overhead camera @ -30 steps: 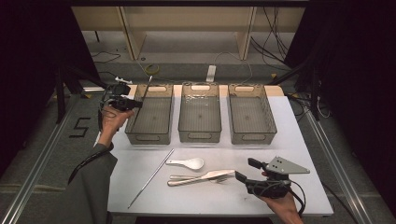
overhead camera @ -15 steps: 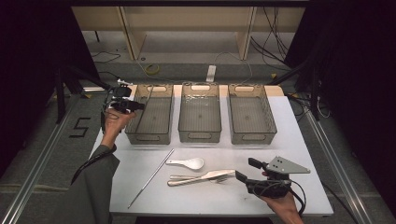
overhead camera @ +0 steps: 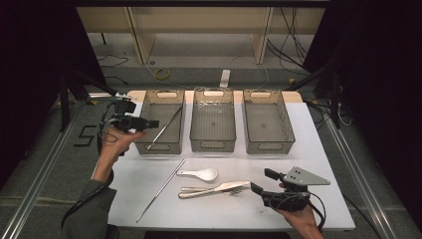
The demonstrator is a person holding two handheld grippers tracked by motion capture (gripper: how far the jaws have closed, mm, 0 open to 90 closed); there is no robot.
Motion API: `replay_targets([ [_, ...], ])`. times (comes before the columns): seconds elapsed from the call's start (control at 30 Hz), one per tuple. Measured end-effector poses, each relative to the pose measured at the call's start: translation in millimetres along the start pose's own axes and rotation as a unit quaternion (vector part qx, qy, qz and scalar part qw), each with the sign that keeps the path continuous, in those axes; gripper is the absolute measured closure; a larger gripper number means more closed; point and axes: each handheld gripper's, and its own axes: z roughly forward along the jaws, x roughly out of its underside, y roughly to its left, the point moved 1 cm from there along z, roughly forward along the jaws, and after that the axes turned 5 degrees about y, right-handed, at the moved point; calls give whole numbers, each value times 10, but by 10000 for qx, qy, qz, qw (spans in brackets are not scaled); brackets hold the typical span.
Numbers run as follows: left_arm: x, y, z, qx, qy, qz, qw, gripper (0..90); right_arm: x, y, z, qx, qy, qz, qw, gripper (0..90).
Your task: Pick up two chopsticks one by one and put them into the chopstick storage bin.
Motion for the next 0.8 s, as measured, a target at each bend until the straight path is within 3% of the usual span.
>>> replay_targets([
  [0.17, 124, -193, -62, -21, 223, 245, 9994, 224, -8, 20, 4, -9, 11, -48, 10000, 301],
  [0.37, 328, -354, -39, 66, 562, 374, 9977, 204, -7, 9, -2, -14, -5, -38, 10000, 301],
  [0.5, 446, -423, 48, 107, 838, 443, 9954, 196, -9, 15, -4, -8, -3, -51, 10000, 301],
  [0.63, 557, -469, 134, -10, 1071, 509, 9929, 184, -9, 15, -4, -5, 0, -54, 10000, 301],
  [0.8, 670, -545, 197, -135, 1375, 707, 9879, 182, -9, 9, -5, -1, 1, -57, 10000, 301],
])
